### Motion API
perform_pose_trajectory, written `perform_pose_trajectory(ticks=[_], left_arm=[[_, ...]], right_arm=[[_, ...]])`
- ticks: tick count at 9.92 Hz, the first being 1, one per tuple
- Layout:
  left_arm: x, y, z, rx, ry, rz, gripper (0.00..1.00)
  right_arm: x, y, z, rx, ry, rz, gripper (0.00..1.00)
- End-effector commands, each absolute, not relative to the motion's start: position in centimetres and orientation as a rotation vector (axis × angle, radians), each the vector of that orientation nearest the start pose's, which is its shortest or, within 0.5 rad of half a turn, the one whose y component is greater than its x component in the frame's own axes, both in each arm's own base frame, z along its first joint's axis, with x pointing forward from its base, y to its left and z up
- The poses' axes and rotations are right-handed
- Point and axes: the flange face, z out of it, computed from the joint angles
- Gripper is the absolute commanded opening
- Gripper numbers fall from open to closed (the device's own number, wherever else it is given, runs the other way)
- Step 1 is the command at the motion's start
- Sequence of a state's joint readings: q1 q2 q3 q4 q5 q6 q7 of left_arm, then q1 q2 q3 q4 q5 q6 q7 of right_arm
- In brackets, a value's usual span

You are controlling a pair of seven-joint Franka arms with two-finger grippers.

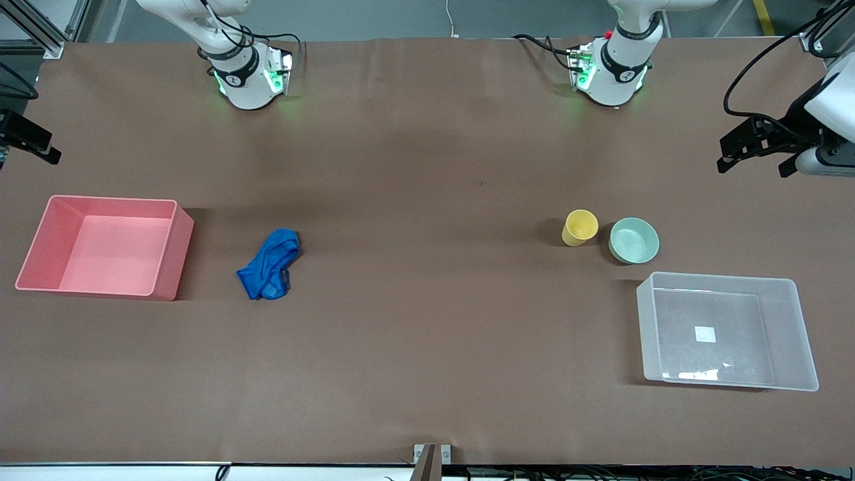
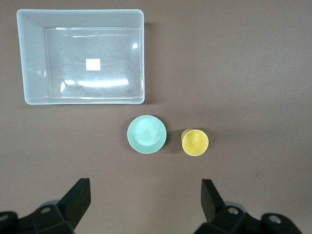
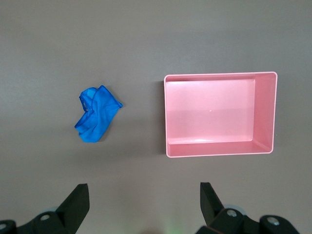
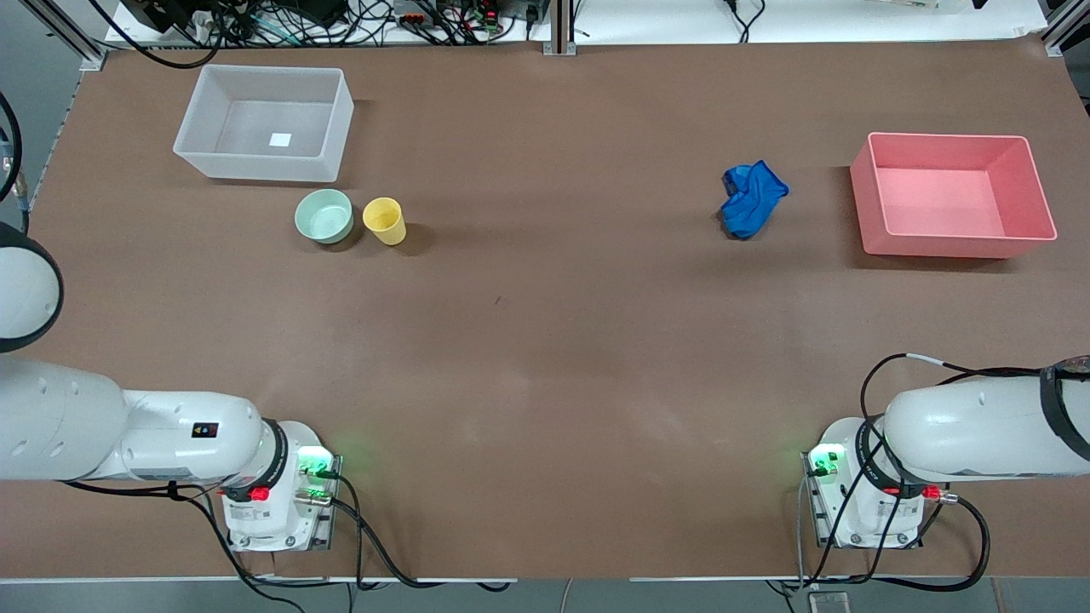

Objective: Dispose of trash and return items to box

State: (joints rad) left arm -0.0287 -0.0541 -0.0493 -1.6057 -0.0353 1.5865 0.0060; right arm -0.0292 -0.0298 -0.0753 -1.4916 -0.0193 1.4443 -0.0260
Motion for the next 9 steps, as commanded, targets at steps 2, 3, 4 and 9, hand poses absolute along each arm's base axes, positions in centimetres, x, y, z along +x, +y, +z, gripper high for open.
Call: perform_pose_trajectory(ticks=[2, 3, 4, 9], left_arm=[[53.5, -4.3, 62.5, -3.175, 0.116, -0.017, 1.0], [53.5, -4.0, 62.4, -3.177, 0.099, -0.015, 1.0], [53.6, -3.7, 62.2, -3.176, 0.094, -0.003, 1.0], [52.9, -1.0, 55.4, -3.174, 0.056, 0.073, 0.97]], right_arm=[[52.8, -6.1, 66.8, -3.146, 0.123, 0.032, 1.0], [52.8, -6.1, 66.8, -3.146, 0.123, 0.032, 1.0], [52.8, -6.1, 66.8, -3.146, 0.123, 0.032, 1.0], [53.2, -4.4, 66.3, -3.147, 0.101, 0.032, 1.0]])
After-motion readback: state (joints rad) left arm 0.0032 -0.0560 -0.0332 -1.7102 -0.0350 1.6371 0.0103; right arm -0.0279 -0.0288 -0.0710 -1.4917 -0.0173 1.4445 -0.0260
